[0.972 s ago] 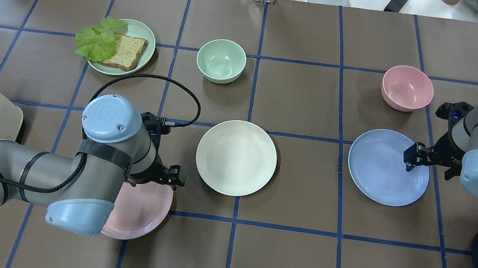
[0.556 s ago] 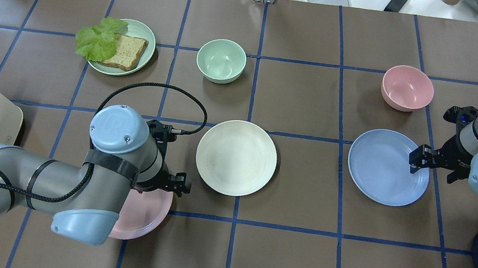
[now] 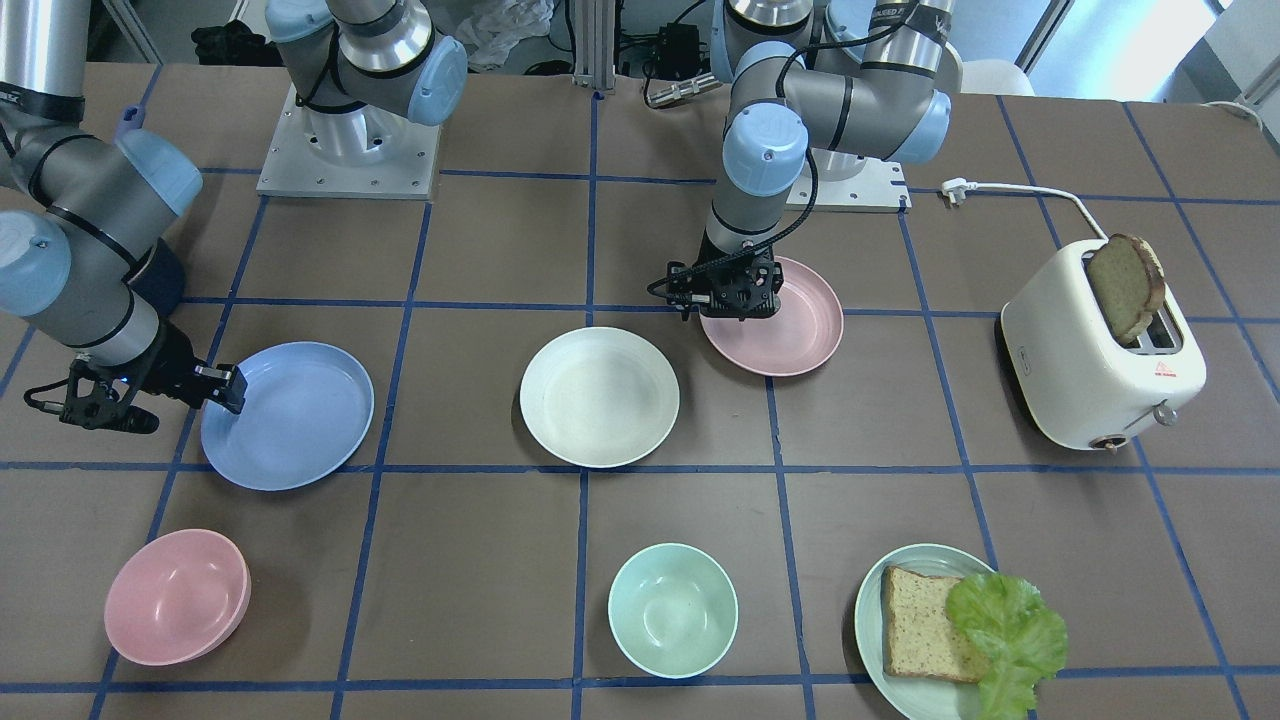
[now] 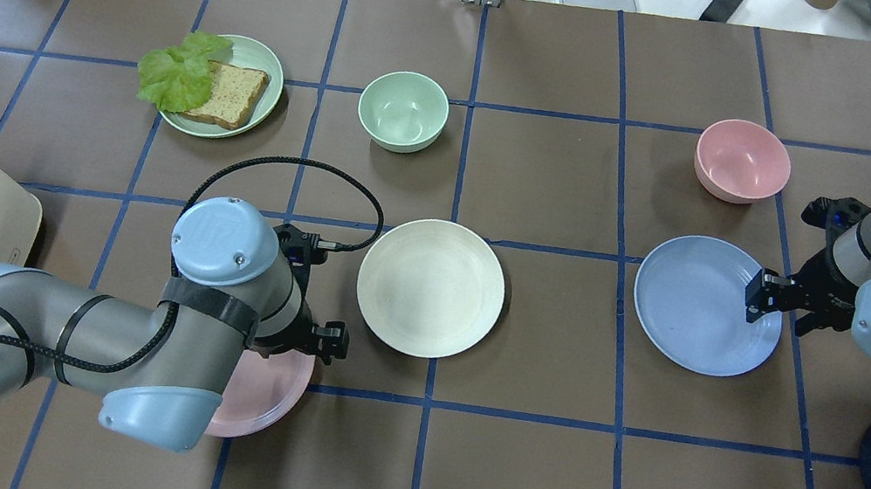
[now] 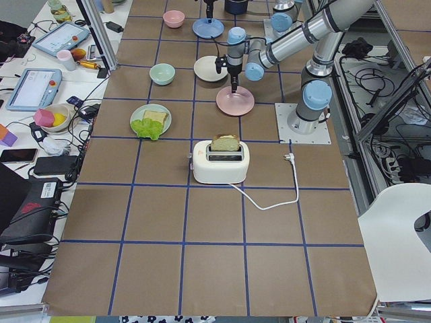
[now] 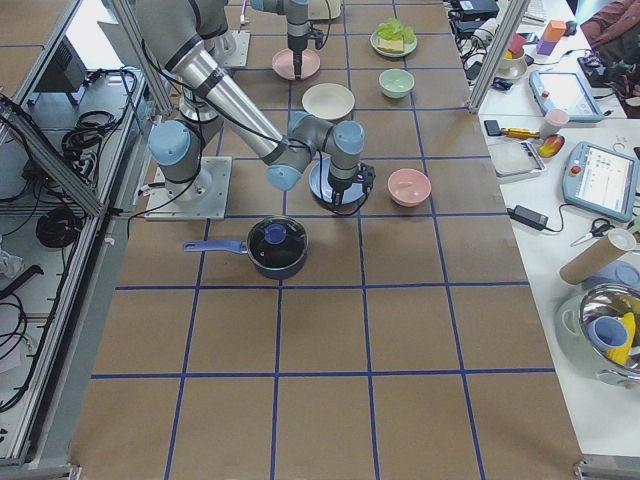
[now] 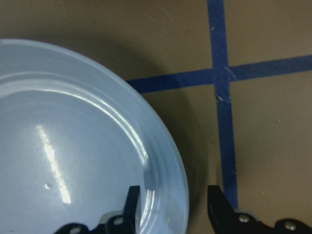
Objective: Stack three plates with pink and blue
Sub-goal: 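Grip the pink plate rim with the left gripper while the right grips the blue rim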
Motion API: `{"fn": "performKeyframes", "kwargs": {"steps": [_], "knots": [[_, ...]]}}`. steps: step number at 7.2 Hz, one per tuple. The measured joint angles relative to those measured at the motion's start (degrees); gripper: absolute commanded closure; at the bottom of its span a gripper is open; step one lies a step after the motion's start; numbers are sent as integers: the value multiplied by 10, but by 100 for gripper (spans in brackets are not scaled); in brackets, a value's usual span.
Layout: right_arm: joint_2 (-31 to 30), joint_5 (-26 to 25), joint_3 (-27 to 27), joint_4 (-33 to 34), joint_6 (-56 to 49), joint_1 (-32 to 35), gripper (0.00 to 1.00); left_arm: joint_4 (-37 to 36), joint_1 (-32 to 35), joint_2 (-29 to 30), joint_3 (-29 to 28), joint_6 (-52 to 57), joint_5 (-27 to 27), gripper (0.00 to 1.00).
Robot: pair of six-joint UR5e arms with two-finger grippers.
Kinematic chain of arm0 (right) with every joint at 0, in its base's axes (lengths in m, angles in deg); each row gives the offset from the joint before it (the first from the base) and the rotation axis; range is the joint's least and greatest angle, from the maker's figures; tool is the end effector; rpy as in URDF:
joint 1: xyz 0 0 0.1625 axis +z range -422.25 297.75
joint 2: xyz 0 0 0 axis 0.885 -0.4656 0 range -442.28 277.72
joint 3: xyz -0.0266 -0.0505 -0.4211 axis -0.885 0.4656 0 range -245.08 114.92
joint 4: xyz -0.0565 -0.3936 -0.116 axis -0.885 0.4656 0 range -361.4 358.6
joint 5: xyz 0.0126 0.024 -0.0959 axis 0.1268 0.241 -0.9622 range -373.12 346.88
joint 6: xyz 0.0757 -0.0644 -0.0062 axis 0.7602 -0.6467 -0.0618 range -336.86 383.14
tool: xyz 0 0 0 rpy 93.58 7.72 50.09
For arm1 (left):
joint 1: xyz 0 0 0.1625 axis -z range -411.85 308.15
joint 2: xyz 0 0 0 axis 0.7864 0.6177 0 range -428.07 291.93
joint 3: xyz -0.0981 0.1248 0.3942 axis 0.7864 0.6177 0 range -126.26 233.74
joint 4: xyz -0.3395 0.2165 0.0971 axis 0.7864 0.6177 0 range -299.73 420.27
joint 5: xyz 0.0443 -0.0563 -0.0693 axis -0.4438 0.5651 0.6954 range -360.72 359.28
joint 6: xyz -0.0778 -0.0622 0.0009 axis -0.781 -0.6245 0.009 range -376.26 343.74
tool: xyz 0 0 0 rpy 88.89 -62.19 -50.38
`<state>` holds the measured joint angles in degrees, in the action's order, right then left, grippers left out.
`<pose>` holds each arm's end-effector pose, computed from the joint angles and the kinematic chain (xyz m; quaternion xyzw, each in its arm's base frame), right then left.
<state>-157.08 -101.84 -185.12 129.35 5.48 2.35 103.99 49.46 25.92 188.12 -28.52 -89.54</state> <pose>-0.0832 -0.4909 0.1871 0.0678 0.9969 0.0323 0.0248 -0.2084 -0.3520 0.1901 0.0084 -0.9997 -0.0200 0.0063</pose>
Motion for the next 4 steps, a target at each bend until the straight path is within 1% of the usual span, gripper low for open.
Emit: {"fn": "performKeyframes", "kwargs": {"steps": [1,2,3,4], "knots": [[0,0,0,-6,1,0,66,-2,1,4,0,0,0,66],[-1,0,0,-11,1,0,75,-3,2,7,0,1,0,79],[-1,1,0,-13,1,0,83,-5,2,10,0,2,0,88],[-2,2,0,-15,2,0,94,-9,2,12,0,3,0,89]]}}
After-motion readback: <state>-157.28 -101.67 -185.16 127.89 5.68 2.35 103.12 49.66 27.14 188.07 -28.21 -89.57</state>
